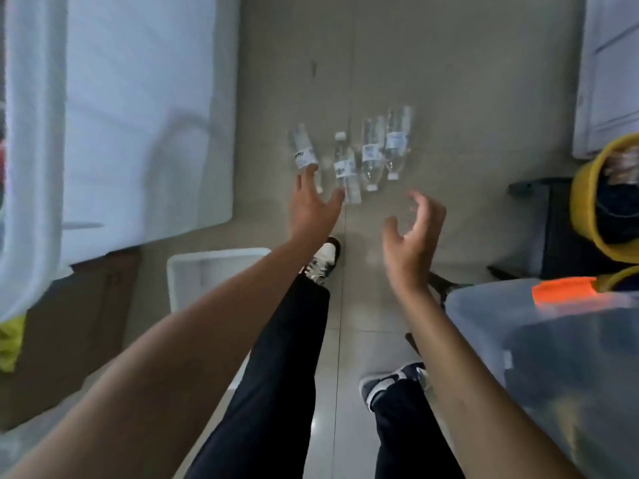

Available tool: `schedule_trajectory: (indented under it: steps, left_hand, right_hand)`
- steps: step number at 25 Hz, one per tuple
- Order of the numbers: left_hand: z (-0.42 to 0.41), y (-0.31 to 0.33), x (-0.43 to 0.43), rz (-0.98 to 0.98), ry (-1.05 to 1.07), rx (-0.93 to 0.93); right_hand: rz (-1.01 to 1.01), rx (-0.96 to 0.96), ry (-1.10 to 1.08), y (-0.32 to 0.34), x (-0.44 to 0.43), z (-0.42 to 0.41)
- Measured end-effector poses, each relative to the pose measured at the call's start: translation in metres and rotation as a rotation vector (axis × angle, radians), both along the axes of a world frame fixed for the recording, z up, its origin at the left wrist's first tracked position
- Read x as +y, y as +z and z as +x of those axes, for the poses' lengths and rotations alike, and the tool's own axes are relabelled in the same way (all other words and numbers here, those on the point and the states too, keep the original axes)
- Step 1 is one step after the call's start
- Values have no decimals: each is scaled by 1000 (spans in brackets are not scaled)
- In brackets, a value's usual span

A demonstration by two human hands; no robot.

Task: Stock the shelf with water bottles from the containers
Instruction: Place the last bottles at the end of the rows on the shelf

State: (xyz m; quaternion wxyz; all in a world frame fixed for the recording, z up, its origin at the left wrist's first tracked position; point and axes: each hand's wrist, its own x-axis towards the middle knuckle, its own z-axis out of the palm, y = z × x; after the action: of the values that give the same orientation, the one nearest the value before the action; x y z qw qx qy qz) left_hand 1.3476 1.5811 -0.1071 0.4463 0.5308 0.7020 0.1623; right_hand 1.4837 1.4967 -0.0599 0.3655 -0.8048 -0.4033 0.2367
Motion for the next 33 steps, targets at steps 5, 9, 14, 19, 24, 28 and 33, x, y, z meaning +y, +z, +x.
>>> schedule_trajectory:
  steps: [5, 9, 14, 19, 24, 28, 33]
  left_hand:
    - [2, -159, 21, -159, 190, 45]
    - [4, -239, 42, -370, 378, 44]
    - [-1, -302, 57, -511, 430, -56]
    - [-7, -318, 70, -463, 461, -163]
    - [7, -283, 70, -441, 617, -402]
    - [24, -208, 77, -465, 713, -510]
    - [63, -56, 94, -363, 554, -500]
  right_hand:
    - [-294, 118, 111, -175, 31, -12]
    - [-538, 197, 162, -274, 61, -9]
    - [-639, 166, 180, -350, 95, -15]
    - [-632, 80, 215, -370, 114, -8]
    - [-550, 586, 6, -328, 103, 0]
    - [-426, 689, 25, -254, 89, 14]
    - [-163, 733, -43, -110, 112, 43]
